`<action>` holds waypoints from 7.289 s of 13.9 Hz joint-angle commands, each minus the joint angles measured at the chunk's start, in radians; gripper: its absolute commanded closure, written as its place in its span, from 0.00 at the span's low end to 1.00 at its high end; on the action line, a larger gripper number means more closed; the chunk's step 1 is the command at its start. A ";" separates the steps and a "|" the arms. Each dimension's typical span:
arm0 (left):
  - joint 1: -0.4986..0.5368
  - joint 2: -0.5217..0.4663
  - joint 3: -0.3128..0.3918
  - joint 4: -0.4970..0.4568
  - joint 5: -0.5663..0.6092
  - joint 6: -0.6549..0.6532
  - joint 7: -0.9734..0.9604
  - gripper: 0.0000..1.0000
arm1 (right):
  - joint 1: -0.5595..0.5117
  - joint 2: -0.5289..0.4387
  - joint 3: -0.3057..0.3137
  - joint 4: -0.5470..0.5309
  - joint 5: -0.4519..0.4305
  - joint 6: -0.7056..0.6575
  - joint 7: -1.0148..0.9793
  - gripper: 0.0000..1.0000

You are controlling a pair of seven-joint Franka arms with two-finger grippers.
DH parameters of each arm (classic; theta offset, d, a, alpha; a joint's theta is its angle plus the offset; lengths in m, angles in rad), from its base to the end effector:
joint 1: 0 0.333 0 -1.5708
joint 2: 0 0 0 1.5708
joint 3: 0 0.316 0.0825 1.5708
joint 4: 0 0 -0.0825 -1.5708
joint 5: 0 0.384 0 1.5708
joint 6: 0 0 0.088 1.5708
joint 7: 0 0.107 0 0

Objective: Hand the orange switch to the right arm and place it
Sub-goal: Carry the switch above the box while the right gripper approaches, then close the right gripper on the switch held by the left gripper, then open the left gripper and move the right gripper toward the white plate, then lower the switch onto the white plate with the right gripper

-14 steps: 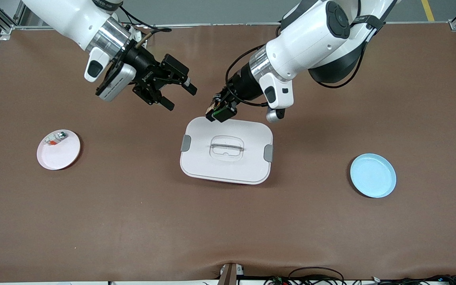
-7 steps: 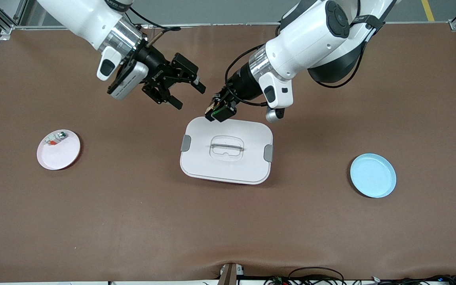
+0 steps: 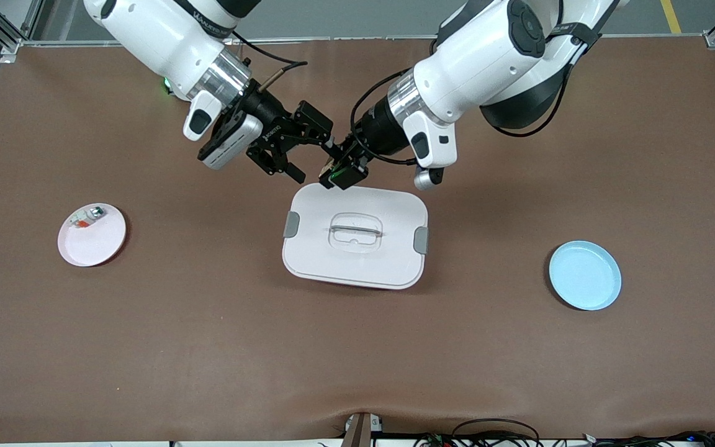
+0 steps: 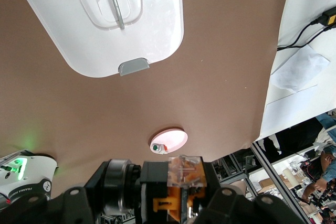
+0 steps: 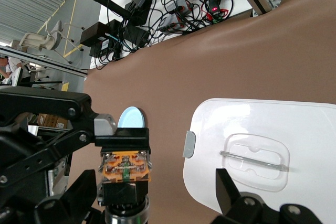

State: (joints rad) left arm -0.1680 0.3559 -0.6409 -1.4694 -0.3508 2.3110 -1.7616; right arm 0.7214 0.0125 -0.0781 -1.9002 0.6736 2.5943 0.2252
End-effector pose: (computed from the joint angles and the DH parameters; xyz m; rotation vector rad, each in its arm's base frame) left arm 0.5249 -0.4550 0.5737 2.0114 1.3923 -0.4366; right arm 0.4954 0.3565 0.5653 -2.3494 0.0493 -0.4593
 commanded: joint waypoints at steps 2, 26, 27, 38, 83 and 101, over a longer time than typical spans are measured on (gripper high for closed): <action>-0.005 0.000 -0.002 0.008 -0.019 0.013 -0.009 0.94 | 0.013 0.012 -0.012 0.029 0.081 0.003 -0.006 0.00; 0.005 -0.014 -0.002 0.009 -0.007 0.011 0.002 0.38 | 0.024 0.058 -0.012 0.079 0.087 0.015 -0.018 1.00; 0.007 -0.017 -0.002 0.009 -0.005 0.011 0.002 0.24 | 0.026 0.057 -0.012 0.081 0.086 0.017 -0.023 1.00; 0.102 -0.020 0.007 -0.008 0.039 -0.130 0.007 0.00 | -0.137 0.084 -0.020 0.153 -0.027 -0.251 -0.278 1.00; 0.799 -0.340 0.041 -0.332 0.309 -0.344 1.679 0.00 | -0.629 -0.060 -0.022 -0.049 -0.758 -0.723 -1.412 1.00; 0.182 -0.385 0.634 -0.252 0.312 -0.430 1.676 0.00 | -0.907 0.049 -0.023 -0.310 -0.756 -0.258 -1.971 1.00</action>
State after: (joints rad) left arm 0.0697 -0.0174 -0.0639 -1.7296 -0.0269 1.9023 -0.0996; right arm -0.1338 0.0309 -0.1158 -2.1992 -0.0658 2.2811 -1.6851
